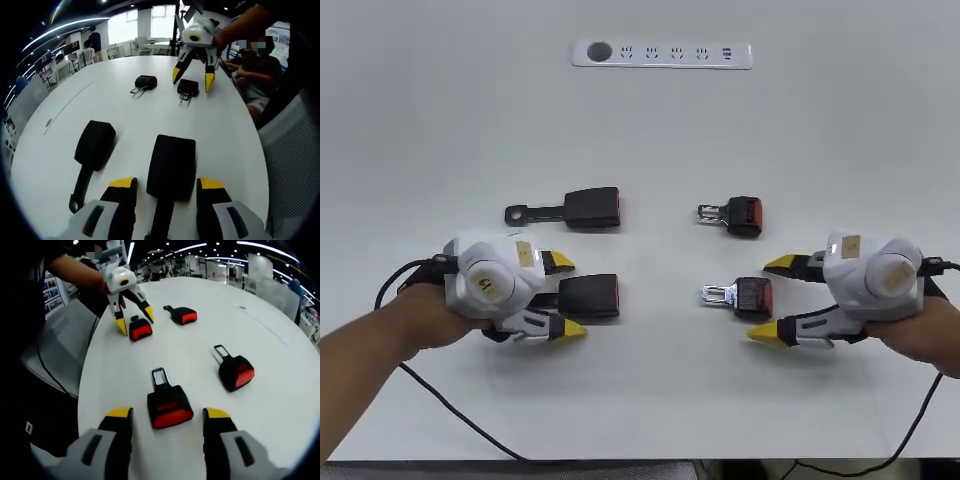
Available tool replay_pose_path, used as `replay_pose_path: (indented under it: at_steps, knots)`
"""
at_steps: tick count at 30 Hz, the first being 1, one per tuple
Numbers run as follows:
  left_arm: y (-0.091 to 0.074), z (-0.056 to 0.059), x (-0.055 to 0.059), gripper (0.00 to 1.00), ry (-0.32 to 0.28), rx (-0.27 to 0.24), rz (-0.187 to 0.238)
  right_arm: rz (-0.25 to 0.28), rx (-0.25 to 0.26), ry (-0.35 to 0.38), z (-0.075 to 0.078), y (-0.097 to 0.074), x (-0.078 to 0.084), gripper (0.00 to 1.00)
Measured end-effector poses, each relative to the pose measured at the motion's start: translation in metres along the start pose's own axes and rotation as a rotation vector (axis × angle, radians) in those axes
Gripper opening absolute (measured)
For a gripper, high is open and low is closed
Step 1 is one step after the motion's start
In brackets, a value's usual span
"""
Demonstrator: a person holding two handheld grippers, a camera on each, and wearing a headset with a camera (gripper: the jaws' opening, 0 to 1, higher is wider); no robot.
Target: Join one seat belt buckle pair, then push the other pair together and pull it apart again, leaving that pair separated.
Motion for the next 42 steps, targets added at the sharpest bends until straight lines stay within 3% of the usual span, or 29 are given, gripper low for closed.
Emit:
replay_pose_path:
  at_steps: [2, 6, 9, 15, 29, 42]
  knots:
    - [0.0, 0.001, -0.001, 0.47, -0.026, 0.017, 0.004, -0.014, -0.008, -0.015, 0.002, 0.001, 0.0, 0.55]
    - [0.0, 0.0, -0.002, 0.43, -0.003, 0.032, 0.006, -0.023, -0.017, -0.026, 0.005, 0.002, 0.0, 0.52]
    - [-0.001, 0.002, -0.002, 0.34, 0.029, 0.057, 0.005, -0.036, -0.027, -0.032, 0.005, 0.002, -0.001, 0.49]
    - [-0.001, 0.001, -0.003, 0.33, 0.055, 0.067, 0.014, -0.077, -0.025, -0.089, 0.004, 0.002, -0.001, 0.36]
    - [0.001, -0.005, -0.008, 0.32, 0.138, 0.126, -0.038, -0.12, -0.064, -0.138, 0.005, 0.0, -0.006, 0.31]
    - [0.001, -0.005, -0.008, 0.32, 0.13, 0.118, -0.042, -0.154, -0.075, -0.153, 0.001, 0.001, -0.012, 0.31]
Point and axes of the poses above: the centre of the closed fingertips' face, and the gripper's own axes: y roughly forward along the fingers, z roughly to its right, x roughly out of its underside, the point moved 10 cm from there along -y, roughly backward along the fingers, and after that the axes turned 14 degrees about -x, right-handed, at the moved point
